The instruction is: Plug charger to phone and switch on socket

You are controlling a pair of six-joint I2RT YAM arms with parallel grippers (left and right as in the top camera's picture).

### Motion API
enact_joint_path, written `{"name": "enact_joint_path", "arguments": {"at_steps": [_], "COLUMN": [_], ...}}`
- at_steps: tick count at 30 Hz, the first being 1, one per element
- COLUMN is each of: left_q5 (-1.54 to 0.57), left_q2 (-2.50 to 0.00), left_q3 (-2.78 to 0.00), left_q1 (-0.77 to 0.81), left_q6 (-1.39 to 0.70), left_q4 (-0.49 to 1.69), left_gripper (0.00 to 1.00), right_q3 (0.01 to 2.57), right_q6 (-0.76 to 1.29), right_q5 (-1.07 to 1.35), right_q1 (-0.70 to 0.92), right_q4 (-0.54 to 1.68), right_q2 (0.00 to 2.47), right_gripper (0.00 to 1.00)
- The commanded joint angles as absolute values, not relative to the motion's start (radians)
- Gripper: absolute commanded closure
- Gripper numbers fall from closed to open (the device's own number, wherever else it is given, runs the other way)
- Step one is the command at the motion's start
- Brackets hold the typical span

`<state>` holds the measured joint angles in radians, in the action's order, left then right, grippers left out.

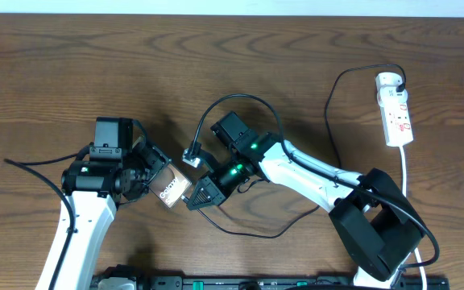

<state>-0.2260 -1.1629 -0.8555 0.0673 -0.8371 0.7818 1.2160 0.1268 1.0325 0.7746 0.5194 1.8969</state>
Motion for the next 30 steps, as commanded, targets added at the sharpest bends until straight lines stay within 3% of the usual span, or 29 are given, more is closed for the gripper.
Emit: {"name": "enact_joint_path", "arguments": {"at_steps": [1,30], "left_q5": [-0.248,-0.285], "left_q2": [-1.156,-1.156], "left_q3": [-0.888,-0.888], "left_q1": [0.07,0.07], "left_q6": [-0.828,-0.828], "left_q4": [0.784,0.785], "left_gripper": [0.93,0.93], "right_q3": [1.215,1.215], "right_q6": [0.145,0.329], "right_q5": [1.052,0.999], "right_q1": [0.773,0.773], "right_q4": [0.51,0.396], "right_q2": [1.901,1.901], "right_gripper": [0.99,0.99]}}
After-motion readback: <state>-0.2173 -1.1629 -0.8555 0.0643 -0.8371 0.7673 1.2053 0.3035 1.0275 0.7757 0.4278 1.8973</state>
